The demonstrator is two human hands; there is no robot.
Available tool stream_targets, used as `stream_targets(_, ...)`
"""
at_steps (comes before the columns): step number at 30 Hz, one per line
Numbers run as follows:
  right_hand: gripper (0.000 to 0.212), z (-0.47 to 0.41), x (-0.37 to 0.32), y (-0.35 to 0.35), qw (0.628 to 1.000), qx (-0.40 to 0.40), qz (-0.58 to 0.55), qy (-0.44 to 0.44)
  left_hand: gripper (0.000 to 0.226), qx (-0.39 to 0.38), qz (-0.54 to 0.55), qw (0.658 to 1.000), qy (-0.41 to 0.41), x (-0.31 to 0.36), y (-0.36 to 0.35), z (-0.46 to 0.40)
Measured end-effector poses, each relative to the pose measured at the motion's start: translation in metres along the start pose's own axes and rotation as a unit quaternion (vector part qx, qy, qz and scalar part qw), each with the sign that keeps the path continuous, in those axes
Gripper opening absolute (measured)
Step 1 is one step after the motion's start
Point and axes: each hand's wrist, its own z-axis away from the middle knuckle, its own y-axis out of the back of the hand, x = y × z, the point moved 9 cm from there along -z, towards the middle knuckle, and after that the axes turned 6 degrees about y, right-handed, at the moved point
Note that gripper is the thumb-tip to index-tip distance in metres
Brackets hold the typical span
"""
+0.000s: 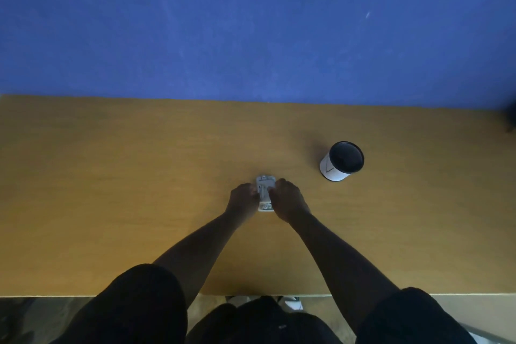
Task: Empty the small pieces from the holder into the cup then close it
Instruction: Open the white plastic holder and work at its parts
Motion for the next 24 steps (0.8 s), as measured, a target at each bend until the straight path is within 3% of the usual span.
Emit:
stream_targets(15,0.047,-0.002,-0.013,0.015,0.996,-0.022,0.051,0.067,0.022,0.006,0.134,0.988,0.081,-0.021,-0.002,0.0)
stream_targets(20,0.045,0.005,-0.016,0.028,0.996,-0.017,0.019,0.081,0.027,-0.038,0.276,0.953,0.121,-0.028,-0.009,0.007)
stream_targets(24,0.042,0.009,-0.015,0.041,0.996,-0.008,-0.014,0.091,0.026,-0.079,0.349,0.929,0.091,-0.022,-0.01,0.013)
